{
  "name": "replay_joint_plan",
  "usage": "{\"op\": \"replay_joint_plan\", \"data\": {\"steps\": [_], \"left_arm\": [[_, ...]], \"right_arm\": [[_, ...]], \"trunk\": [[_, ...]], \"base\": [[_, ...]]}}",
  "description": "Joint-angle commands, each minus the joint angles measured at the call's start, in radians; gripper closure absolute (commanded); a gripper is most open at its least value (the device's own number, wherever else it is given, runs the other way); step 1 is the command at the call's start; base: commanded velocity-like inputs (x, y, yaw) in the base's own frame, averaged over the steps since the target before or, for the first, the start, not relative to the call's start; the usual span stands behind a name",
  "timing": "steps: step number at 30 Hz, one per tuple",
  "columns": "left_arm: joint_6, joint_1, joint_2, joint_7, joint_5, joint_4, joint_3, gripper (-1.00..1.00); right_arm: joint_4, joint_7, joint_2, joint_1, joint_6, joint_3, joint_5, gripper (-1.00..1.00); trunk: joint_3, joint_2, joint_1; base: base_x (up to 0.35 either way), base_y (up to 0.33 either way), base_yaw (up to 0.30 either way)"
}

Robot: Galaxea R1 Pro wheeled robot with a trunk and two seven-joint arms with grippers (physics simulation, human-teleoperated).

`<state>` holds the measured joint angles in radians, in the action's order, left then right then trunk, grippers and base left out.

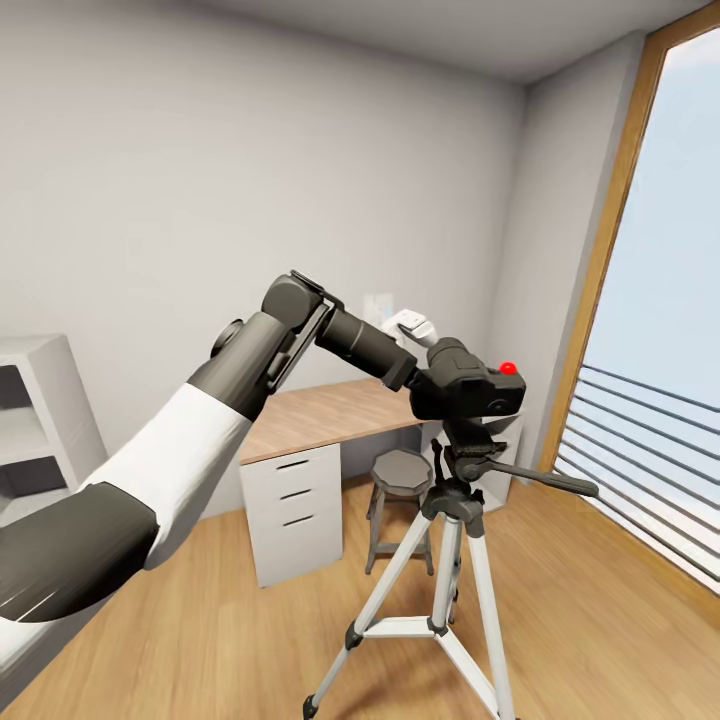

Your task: Attach the digital camera to the camera tripod in the bedroom.

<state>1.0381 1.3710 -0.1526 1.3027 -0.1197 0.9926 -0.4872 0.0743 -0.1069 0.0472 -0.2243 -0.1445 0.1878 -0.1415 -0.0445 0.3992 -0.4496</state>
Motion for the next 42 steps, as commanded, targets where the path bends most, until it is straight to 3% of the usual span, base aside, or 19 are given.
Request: {"op": "replay_joint_plan", "data": {"steps": [1,3,5,6,8,10,12,20,25,28,29,42], "left_arm": [[0.009,0.000,-0.002,0.009,-0.011,0.000,0.001,1.00],[0.009,0.000,-0.003,0.009,-0.011,0.000,0.002,1.00],[0.009,0.000,-0.003,0.009,-0.011,0.000,0.002,1.00],[0.009,0.000,-0.003,0.009,-0.011,0.000,0.002,1.00],[0.009,0.000,-0.003,0.009,-0.011,0.000,0.002,1.00],[0.009,0.000,-0.003,0.009,-0.011,0.000,0.002,1.00],[0.009,0.000,-0.004,0.009,-0.011,0.000,0.002,1.00],[0.009,0.000,-0.004,0.009,-0.011,-0.005,0.002,1.00],[0.009,0.000,-0.004,0.009,-0.011,-0.013,0.003,1.00],[0.009,0.000,-0.005,0.009,-0.010,-0.014,0.004,1.00],[0.009,0.000,-0.005,0.009,-0.010,-0.014,0.004,1.00],[0.009,0.000,-0.005,0.009,-0.009,-0.014,0.004,1.00]], "right_arm": [[0.004,0.003,0.014,-0.001,-0.042,0.009,-0.010,-1.00],[0.004,0.036,0.063,-0.001,-0.202,0.010,-0.009,-1.00],[0.004,0.072,0.081,-0.001,-0.280,0.010,-0.009,-1.00],[0.005,0.122,0.099,-0.001,-0.360,0.010,-0.009,-1.00],[0.005,0.181,0.117,0.001,-0.433,0.010,-0.010,-1.00],[0.005,0.291,0.148,0.003,-0.546,0.010,-0.010,-1.00],[0.005,0.359,0.166,0.005,-0.623,0.010,-0.012,-1.00],[0.005,0.405,0.180,0.007,-0.882,0.010,-0.013,-1.00],[0.004,0.419,0.180,0.007,-0.903,0.009,-0.013,-1.00],[0.004,0.476,0.180,0.007,-0.903,0.009,-0.013,-1.00],[0.004,0.533,0.180,0.008,-0.903,0.007,-0.013,-1.00],[-0.032,0.558,0.161,0.008,-0.903,0.004,-0.012,-1.00]], "trunk": [[0.000,0.001,0.000],[0.000,0.001,0.000],[0.000,0.001,0.000],[0.000,0.001,0.000],[0.000,0.001,0.000],[0.000,0.001,0.000],[0.000,0.001,0.000],[0.000,0.001,0.000],[0.000,0.001,0.000],[0.000,0.001,0.000],[0.000,0.001,0.000],[0.000,0.001,0.000]], "base": [[0.000,0.000,0.000],[0.000,0.000,0.000],[0.000,0.000,0.000],[0.000,0.000,0.000],[0.000,0.000,0.000],[0.000,0.000,0.000],[0.000,0.000,0.000],[0.000,0.000,0.000],[0.000,0.000,0.000],[0.000,0.000,0.000],[0.000,0.000,0.000],[0.000,0.000,0.000]]}}
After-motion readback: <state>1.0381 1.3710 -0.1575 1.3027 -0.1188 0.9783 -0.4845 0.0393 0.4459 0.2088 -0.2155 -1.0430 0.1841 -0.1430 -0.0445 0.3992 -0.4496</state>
